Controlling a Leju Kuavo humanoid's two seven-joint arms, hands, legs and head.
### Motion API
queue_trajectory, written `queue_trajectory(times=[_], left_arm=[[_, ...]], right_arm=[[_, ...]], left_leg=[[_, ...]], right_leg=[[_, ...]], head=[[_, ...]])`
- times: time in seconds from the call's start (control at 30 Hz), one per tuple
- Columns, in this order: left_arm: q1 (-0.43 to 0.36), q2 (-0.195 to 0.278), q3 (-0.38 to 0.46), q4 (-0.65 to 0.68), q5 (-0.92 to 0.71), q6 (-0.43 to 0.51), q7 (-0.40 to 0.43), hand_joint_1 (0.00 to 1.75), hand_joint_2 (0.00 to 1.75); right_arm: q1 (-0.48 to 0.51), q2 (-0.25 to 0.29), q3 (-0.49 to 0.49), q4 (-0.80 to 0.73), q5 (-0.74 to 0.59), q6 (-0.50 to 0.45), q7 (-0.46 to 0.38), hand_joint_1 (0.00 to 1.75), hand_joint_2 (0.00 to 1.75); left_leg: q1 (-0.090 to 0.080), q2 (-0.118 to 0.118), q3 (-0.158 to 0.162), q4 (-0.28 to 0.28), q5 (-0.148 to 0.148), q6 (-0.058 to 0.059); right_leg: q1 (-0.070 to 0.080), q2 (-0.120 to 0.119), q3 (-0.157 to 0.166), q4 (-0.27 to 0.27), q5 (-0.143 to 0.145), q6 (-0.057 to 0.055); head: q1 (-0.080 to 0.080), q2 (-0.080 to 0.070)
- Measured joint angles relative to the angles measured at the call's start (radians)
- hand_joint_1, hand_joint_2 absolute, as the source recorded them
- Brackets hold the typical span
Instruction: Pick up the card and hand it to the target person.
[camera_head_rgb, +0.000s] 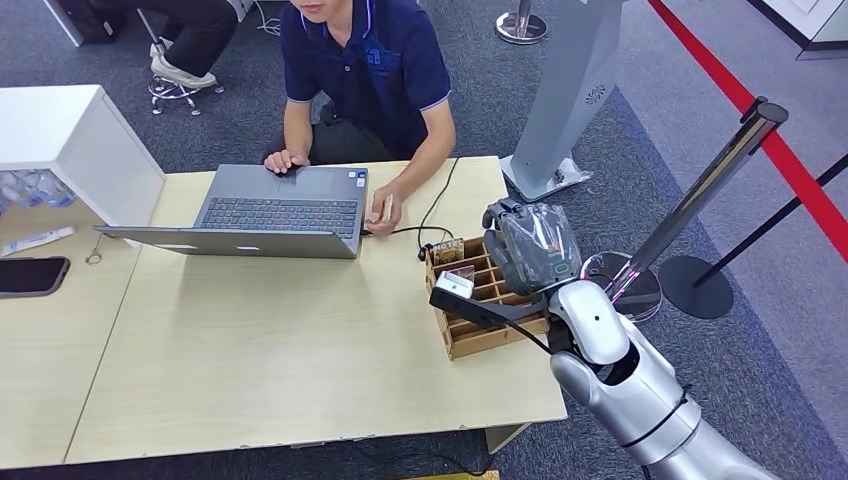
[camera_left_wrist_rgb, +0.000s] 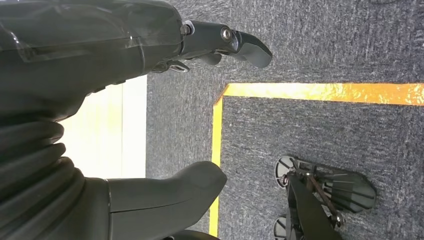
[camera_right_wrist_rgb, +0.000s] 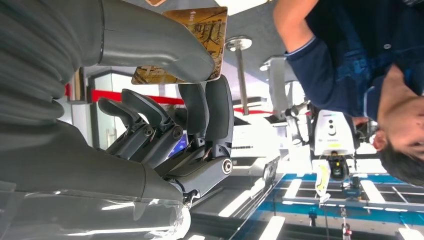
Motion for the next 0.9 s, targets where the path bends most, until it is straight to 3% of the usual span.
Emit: queue_trajectory(times=[0.27,0.57,0.7,0.9], left_arm=[[-0.001,-0.004,-0.009,0.0,-0.004,-0.001,0.001,0.0,1.75],[-0.001,-0.009,-0.02,0.0,-0.008,-0.003,0.006,0.0,1.75],[-0.001,-0.016,-0.027,0.0,-0.008,0.009,0.0,0.0,1.75],[-0.001,-0.025,-0.033,0.0,-0.008,0.017,-0.008,0.0,1.75]], right_arm=[[-0.021,0.035,0.003,0.081,0.086,-0.109,-0.012,1.75,1.75],[-0.035,0.073,0.019,0.123,0.103,-0.156,-0.038,1.71,1.75],[-0.038,0.093,0.029,0.145,0.09,-0.174,-0.056,0.0,1.75],[-0.043,0.118,0.048,0.182,0.058,-0.15,-0.068,0.0,1.75]], left_leg=[[0.0,0.0,0.0,0.0,0.0,0.0],[0.0,0.0,0.0,0.0,0.0,0.0],[0.0,0.0,0.0,0.0,0.0,0.0],[0.0,0.0,0.0,0.0,0.0,0.0]], right_leg=[[0.0,0.0,0.0,0.0,0.0,0.0],[0.0,0.0,0.0,0.0,0.0,0.0],[0.0,0.0,0.0,0.0,0.0,0.0],[0.0,0.0,0.0,0.0,0.0,0.0]], head=[[0.0,0.0],[0.0,0.0],[0.0,0.0],[0.0,0.0]])
